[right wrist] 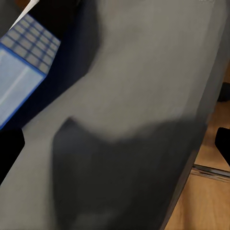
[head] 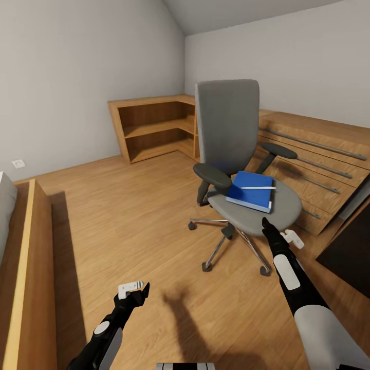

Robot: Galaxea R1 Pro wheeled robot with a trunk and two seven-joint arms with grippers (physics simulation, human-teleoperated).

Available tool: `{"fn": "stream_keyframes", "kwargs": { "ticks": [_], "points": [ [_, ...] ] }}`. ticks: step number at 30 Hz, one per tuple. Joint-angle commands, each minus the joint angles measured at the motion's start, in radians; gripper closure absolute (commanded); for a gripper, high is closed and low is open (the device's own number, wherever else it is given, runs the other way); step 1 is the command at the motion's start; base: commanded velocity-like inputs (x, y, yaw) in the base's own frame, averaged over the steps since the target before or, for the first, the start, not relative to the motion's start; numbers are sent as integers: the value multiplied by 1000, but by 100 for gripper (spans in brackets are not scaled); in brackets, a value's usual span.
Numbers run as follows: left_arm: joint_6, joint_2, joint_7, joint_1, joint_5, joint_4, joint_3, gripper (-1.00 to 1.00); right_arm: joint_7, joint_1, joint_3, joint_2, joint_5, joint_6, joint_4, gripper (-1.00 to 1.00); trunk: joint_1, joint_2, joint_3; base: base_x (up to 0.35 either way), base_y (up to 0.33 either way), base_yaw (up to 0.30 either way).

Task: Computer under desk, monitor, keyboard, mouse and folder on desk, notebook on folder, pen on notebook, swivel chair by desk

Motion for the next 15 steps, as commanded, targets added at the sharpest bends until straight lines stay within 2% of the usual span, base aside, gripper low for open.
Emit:
{"fn": "stream_keyframes", "kwargs": {
  "ticks": [1, 15],
  "points": [
    [-1, -1, -10, -1, 10, 1, 4, -100, -4, 0, 3, 0, -15, -4, 78, -100, 0, 0, -1, 3, 0, 0],
    [-2, -1, -10, 0, 10, 1, 4, -100, -4, 0, 3, 0, -15, -4, 78, -100, 0, 0, -1, 53, 0, 0]
  ]
}}
